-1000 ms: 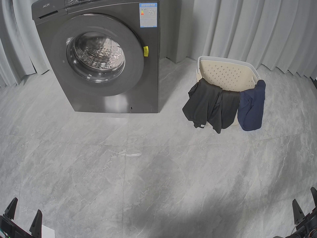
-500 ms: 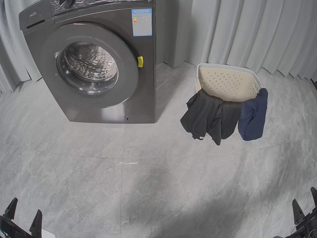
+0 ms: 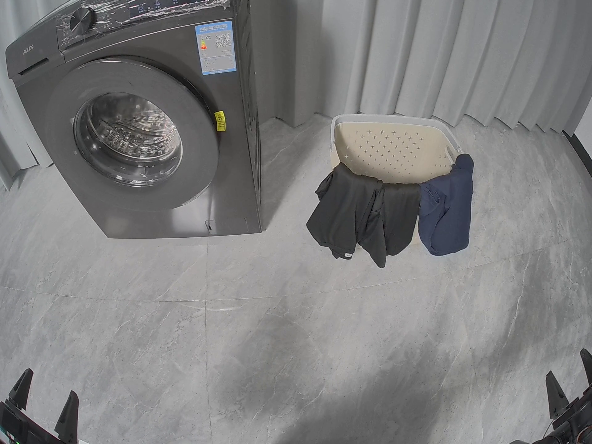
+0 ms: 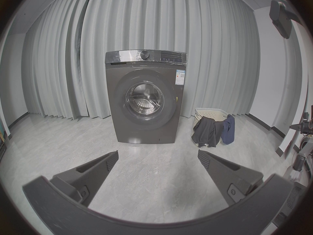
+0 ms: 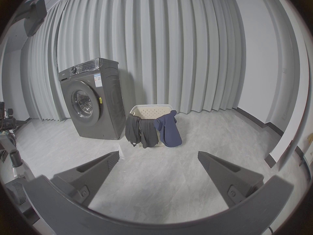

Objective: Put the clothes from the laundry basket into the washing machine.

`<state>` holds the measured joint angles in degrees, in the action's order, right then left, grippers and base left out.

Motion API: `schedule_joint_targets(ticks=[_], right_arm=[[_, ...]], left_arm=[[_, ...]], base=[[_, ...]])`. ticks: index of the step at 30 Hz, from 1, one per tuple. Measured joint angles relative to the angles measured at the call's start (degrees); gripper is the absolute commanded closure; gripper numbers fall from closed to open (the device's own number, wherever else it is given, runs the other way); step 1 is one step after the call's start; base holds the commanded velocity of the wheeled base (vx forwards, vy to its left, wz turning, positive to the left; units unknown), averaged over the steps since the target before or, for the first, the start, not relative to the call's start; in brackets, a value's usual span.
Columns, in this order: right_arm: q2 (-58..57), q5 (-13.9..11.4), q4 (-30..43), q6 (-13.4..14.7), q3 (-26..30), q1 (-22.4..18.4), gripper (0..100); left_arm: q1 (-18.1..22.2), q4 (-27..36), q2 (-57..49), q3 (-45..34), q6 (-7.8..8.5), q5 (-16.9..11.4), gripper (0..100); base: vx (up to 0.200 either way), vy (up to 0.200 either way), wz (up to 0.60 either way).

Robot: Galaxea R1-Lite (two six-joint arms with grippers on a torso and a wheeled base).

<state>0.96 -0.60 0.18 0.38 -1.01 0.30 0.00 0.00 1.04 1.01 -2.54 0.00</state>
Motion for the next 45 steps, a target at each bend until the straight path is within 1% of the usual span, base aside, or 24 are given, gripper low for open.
schedule_joint_targets(ticks=[7, 22, 31, 40, 45], right_arm=[[0.0, 0.0, 0.0, 0.0, 0.0, 0.0, 0], [0.0, -0.1, 0.0, 0.0, 0.0, 0.0, 0], [0.0, -0.1, 0.0, 0.0, 0.0, 0.0, 0], [0.0, -0.1, 0.0, 0.0, 0.0, 0.0, 0], [0.0, -0.1, 0.0, 0.0, 0.0, 0.0, 0]], left_arm=[[0.0, 0.0, 0.0, 0.0, -0.06, 0.0, 0], [0.0, 0.0, 0.0, 0.0, -0.24, 0.2, 0], [0.0, 0.0, 0.0, 0.0, -0.26, 0.2, 0], [0.0, 0.0, 0.0, 0.0, -0.35, 0.2, 0], [0.0, 0.0, 0.0, 0.0, -0.35, 0.2, 0]], base=[[0.0, -0.2, 0.0], [0.0, 0.0, 0.0], [0.2, 0.0, 0.0], [0.0, 0.0, 0.0], [0.0, -0.2, 0.0]])
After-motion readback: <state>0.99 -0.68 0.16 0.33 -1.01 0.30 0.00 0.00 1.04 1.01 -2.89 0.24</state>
